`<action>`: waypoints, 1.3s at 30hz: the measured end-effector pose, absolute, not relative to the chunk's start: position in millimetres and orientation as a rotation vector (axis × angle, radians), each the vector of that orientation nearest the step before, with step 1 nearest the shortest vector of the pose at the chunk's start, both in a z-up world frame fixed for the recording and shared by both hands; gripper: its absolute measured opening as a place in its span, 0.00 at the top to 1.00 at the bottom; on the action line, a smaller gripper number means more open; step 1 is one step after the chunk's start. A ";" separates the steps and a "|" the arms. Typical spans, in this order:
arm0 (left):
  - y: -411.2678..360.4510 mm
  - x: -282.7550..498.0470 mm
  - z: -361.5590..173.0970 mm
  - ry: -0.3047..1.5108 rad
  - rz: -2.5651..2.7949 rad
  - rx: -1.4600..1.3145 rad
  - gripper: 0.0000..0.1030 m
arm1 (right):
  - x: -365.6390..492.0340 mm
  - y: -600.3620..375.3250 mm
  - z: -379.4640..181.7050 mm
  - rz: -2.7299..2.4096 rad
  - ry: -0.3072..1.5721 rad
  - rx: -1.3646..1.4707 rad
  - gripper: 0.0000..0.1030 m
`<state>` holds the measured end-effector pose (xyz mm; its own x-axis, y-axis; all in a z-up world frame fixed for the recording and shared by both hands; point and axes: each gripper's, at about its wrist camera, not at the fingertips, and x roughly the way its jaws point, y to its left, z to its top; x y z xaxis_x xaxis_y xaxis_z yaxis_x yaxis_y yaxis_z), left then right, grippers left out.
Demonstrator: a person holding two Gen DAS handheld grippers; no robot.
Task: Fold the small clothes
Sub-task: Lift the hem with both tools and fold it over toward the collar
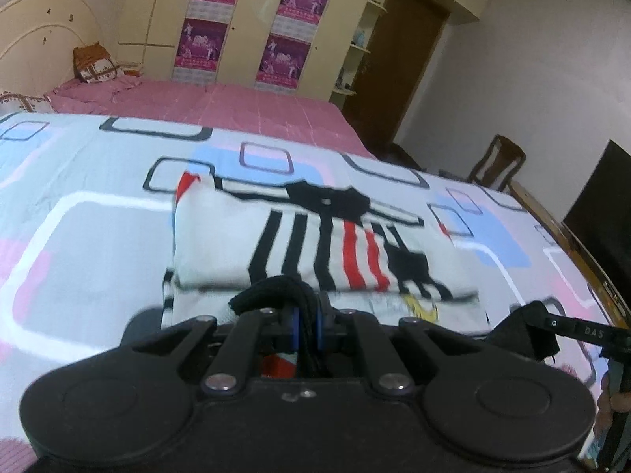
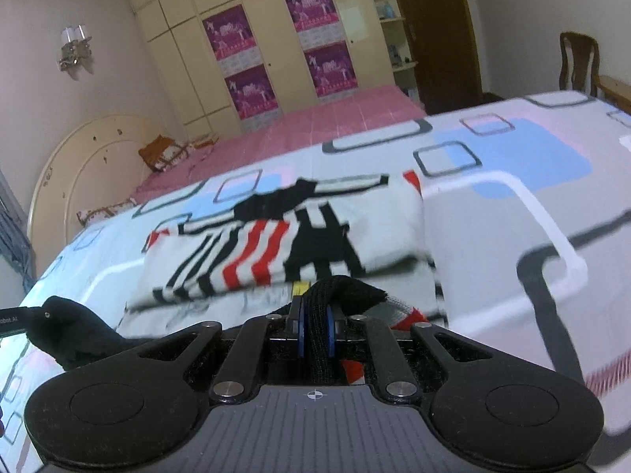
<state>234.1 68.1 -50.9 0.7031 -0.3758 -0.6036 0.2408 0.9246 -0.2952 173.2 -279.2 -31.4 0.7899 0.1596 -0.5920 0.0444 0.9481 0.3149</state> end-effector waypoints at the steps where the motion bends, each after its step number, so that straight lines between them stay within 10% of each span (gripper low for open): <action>1: 66.8 241.7 -50.0 0.708 -0.340 -0.203 0.93 | 181.1 -281.6 -29.8 0.065 0.655 0.324 0.90; 36: 37.2 471.6 -126.9 0.898 -0.062 -0.236 0.86 | 435.3 -346.5 -113.4 0.003 0.767 0.428 0.90; 39: 41.8 477.7 -131.1 0.905 -0.057 -0.254 0.78 | 436.2 -346.9 -114.6 0.003 0.743 0.400 0.65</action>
